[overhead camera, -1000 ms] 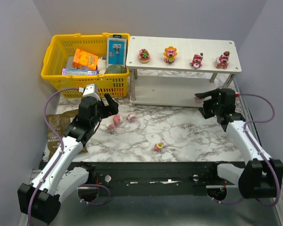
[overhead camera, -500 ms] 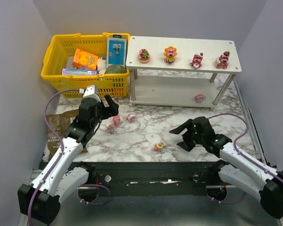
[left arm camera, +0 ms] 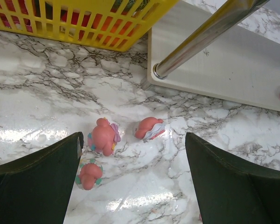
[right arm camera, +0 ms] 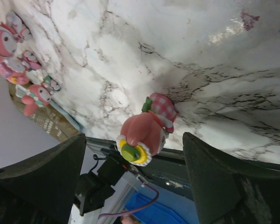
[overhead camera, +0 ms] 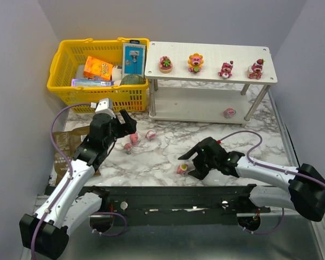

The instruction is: Place and organize the plastic toys onto the shelf

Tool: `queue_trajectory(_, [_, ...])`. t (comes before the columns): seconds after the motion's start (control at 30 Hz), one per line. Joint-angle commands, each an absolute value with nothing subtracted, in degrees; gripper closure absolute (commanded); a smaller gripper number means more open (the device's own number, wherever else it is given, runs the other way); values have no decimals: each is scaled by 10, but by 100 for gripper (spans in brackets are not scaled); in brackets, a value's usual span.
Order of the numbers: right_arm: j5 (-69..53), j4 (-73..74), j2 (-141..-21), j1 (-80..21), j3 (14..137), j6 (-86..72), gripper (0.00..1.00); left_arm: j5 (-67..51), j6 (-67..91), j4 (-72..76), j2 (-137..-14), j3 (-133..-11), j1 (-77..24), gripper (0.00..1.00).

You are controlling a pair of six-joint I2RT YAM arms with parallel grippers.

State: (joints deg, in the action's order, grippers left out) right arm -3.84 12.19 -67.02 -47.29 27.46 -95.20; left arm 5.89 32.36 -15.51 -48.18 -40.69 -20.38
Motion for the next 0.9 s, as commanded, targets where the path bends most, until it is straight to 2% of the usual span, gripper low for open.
queue_trajectory(0.0, [-15,93,-678,-476,279,-987,10,58,319,-147,-472,-400,-207,1])
queue_trajectory(0.13, [-28,88,-691,-477,279,-990,13,59,318,-148,-470,-400,-207,1])
queue_trajectory(0.47, [-47,70,-702,-485,265,-1008,29,59,318,-148,-475,-399,-208,1])
queue_trajectory(0.87, [-72,69,-713,-490,258,-1020,31,60,318,-148,-477,-400,-208,1])
